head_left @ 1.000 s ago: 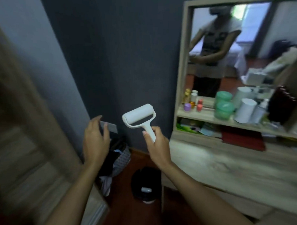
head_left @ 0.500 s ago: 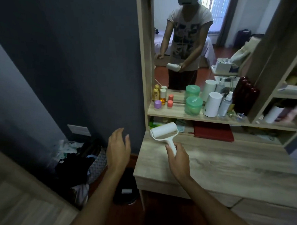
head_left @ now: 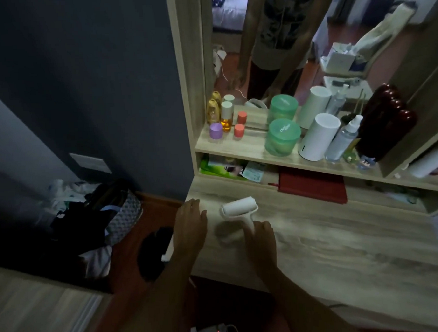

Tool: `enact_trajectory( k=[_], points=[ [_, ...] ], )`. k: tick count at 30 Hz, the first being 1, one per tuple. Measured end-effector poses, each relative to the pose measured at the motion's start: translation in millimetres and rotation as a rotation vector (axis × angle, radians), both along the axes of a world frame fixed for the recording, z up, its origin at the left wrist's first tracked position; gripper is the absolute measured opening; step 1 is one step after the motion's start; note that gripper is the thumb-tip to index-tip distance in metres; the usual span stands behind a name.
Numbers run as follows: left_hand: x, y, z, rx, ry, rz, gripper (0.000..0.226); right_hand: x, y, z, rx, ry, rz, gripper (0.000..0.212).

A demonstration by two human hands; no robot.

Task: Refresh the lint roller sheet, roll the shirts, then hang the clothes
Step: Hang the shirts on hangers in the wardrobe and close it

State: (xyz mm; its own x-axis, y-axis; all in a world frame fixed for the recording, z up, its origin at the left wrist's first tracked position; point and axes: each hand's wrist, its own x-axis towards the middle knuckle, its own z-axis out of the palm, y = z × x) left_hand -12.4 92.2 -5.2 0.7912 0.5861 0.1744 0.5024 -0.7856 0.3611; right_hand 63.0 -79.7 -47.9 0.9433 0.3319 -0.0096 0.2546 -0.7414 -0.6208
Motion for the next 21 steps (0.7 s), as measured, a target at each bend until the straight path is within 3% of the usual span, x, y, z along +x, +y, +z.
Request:
enact_trajectory(
  k=[3, 21],
  points=[
    [12, -3, -15, 0.001, 0.036, -0.023, 0.036, 6, -1, -14, -0.054, 0.057, -0.073, 0.032],
    [22, 6, -44, -0.114, 0.104, -0.007, 0.061, 25, 10, -32, -0.205, 0.041, -0.099, 0.038]
  ],
)
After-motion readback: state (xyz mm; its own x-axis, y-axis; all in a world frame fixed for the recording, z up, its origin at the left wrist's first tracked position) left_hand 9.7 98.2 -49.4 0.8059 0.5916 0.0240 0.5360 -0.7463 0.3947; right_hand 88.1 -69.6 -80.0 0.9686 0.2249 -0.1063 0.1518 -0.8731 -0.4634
